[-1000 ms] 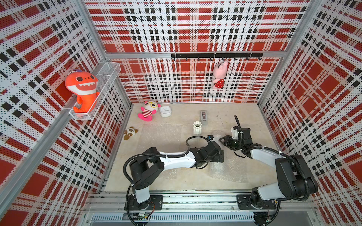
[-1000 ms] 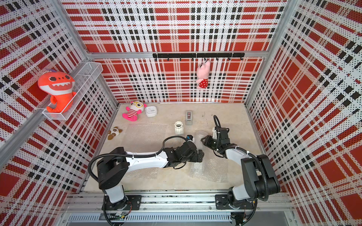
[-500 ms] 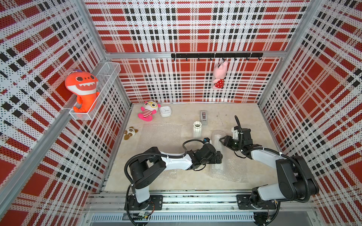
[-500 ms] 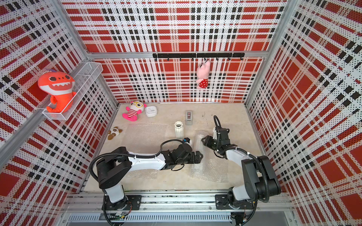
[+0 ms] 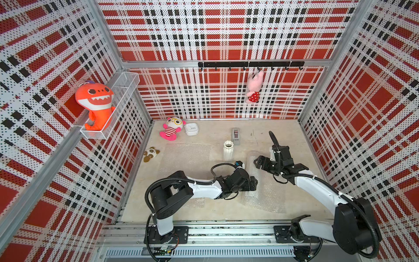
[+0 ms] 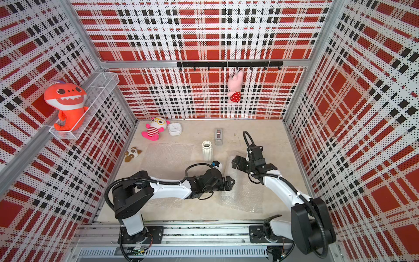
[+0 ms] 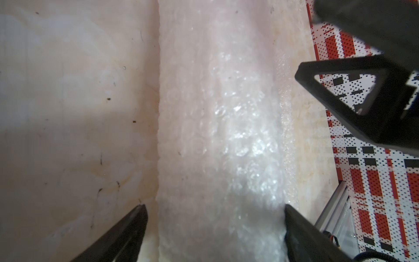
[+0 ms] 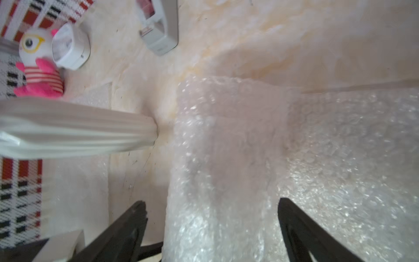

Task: Wrap vases in bubble wrap
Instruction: Wrap the vase in bubble wrap.

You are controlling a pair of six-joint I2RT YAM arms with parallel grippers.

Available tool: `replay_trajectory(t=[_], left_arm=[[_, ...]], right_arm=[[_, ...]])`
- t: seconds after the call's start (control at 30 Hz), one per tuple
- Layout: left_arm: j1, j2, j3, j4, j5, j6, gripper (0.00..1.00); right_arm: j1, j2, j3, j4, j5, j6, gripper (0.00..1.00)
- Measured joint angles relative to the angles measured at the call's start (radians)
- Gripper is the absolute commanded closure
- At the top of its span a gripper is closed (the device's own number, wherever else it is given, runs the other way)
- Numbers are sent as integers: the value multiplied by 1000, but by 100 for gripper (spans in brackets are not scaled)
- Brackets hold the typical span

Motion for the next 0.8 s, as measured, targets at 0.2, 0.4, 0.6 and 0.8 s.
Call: replay_trajectory(t=[0.2, 0.4, 0.6, 0.8], left_arm=[[-8, -4, -38, 65, -3, -3, 9], [-10, -8, -61, 104, 0, -2, 9], [-12, -19, -77, 116, 5, 7, 8], [-14, -20, -83, 128, 16, 25, 6]], right_arm=[[45, 46, 3, -5, 37, 90, 0], [47, 107, 21, -3, 57, 143, 0], [49, 164, 42, 4, 53, 151, 0], [49, 243, 66, 10, 34, 150, 0]])
